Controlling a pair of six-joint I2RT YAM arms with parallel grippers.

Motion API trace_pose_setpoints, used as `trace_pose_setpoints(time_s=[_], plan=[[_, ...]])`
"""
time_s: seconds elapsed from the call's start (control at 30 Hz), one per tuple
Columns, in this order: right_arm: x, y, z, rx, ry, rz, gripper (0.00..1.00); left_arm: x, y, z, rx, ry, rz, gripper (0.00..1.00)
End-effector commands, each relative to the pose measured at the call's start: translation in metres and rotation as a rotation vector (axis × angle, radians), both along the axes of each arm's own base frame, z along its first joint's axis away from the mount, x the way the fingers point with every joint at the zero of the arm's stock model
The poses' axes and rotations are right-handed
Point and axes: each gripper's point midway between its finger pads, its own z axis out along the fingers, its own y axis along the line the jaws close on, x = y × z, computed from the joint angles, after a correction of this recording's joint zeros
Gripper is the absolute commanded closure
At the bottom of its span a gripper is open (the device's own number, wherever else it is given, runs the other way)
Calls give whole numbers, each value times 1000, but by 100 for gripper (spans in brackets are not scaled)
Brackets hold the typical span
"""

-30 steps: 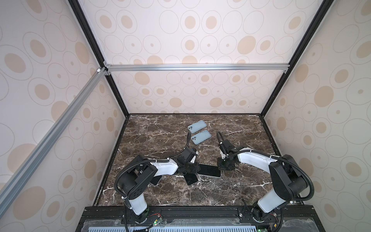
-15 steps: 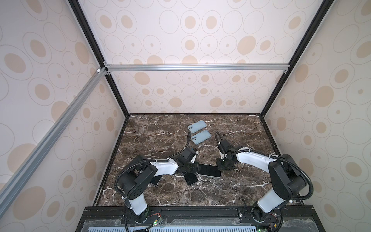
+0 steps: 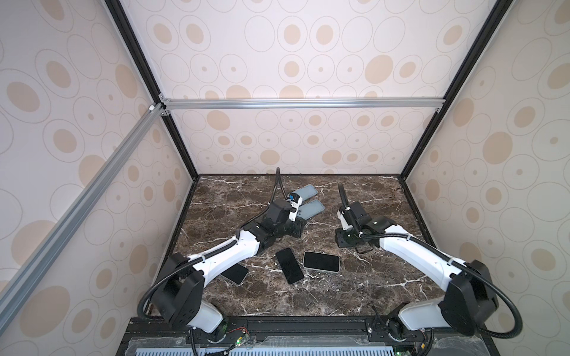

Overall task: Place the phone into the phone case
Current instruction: 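Open both grippers and lift them off the cased phone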

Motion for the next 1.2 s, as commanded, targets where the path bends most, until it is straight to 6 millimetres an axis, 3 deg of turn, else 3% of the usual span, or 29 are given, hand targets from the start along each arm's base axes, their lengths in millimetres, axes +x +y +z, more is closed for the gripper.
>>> trace_pose_setpoints(time_s=[0.0,0.17,0.27,0.37,0.57,0.73,0.97,1.17], plan=[[3,13,27,-7,-124,203,58,5,24,42,94,-290,-8,74],[-1,29,47,-1,-235,423,47,-21,49,79,74,-575,-20,56],[-4,29,37,-21,-219,456,51,-33,63,87,91,-664,-6,48],[-4,18,16,-51,-107,340,58,-31,71,84,85,-637,45,49],[-28,4,-32,-28,136,129,65,-19,49,42,52,-355,17,54],[-45,-15,-68,-72,228,1,68,-28,21,-4,50,-199,-121,52],[-52,-21,-100,-87,303,-81,71,-25,-2,-68,89,71,-160,50],[-43,-18,-108,-78,297,-96,73,-31,-17,-102,78,224,-195,53]])
